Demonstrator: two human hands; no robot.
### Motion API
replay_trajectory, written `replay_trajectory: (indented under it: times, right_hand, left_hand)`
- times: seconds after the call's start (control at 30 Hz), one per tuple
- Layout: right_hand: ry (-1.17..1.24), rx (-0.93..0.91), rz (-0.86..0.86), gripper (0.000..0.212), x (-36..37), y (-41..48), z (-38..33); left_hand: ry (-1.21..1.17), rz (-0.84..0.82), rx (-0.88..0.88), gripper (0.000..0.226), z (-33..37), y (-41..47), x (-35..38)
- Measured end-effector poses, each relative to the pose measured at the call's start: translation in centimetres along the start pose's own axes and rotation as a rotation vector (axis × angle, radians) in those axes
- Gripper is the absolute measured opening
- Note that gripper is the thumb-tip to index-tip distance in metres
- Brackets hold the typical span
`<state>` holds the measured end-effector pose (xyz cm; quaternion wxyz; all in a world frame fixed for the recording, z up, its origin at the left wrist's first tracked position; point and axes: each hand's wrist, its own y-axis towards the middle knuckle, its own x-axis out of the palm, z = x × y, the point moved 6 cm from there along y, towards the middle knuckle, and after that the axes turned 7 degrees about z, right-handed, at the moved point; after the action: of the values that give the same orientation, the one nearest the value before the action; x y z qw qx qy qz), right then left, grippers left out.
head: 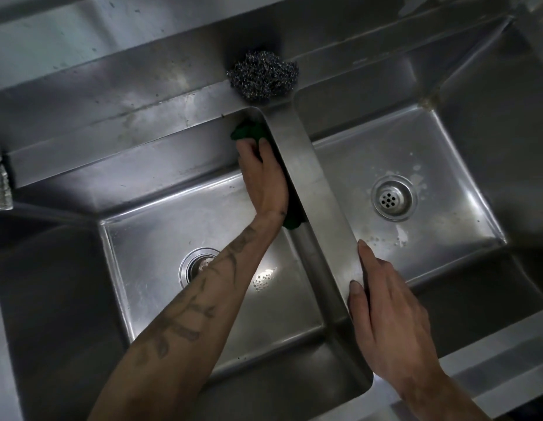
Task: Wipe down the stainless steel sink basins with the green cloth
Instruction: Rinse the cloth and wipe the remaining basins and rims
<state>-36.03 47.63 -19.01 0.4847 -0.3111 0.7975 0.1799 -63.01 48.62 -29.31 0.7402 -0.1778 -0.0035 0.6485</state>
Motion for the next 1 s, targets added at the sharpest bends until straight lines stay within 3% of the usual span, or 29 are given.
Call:
replay_trajectory:
  times: [0.13,0.3,0.57,0.8,1.0]
  right_hand:
    - [0.007,0.005,0.004,0.054,0.0,0.0,0.1]
    - [0.016,-0.006,0.012,0.054,0.1,0.0,0.3]
    - [-0.018,-0.005,0.021,0.056,0.2,-0.2,0.2]
    - [-0.012,-0.021,0.035,0.054,0.3,-0.2,0.3]
    - [-0.015,-0.025,0.012,0.056,0.3,-0.1,0.4]
  left_hand:
    - [0.026,0.001,-0.049,0.018,-1.9,0.9,0.6]
    - [0.103,-0.134,-0.180,0.017,-3.4,1.1,0.7]
    - [-0.067,-0.092,0.130,0.016,4.2,-2.2,-1.8]
    - [0.037,-0.114,-0.127,0.016,-1.3,-1.0,-0.3]
    - [-0.048,-0.074,0.010,0.021,3.2,-5.5,-2.4]
